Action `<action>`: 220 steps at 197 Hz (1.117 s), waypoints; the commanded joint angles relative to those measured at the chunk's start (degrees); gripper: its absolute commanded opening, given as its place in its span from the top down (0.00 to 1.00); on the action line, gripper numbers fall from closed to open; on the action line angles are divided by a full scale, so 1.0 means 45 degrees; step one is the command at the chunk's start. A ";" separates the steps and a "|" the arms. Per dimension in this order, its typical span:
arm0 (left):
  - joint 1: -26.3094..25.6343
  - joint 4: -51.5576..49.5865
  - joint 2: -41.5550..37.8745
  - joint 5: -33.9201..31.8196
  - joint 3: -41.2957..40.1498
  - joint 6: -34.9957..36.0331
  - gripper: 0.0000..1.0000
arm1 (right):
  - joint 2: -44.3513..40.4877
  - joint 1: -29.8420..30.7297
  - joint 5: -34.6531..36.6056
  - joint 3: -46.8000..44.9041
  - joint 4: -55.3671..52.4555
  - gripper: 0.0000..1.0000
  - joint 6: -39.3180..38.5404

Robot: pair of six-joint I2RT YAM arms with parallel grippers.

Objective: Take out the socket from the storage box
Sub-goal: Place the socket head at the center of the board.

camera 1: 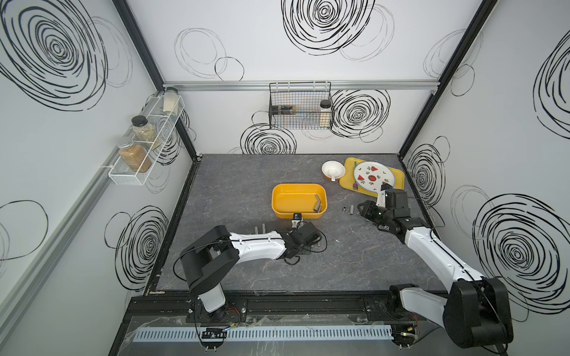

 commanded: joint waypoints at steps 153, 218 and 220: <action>0.0576 0.0938 0.0467 -0.0012 -0.0218 0.0070 0.67 | 0.0188 0.0032 -0.0032 -0.0093 0.0112 0.60 0.0065; 0.0582 0.0821 0.0002 -0.0112 -0.0296 0.0115 0.66 | 0.0119 0.0045 0.0008 -0.0136 0.0161 0.60 0.0094; 0.0564 0.0807 -0.0013 -0.0120 -0.0289 0.0116 0.66 | 0.0112 0.0035 0.0000 -0.0140 0.0161 0.60 0.0101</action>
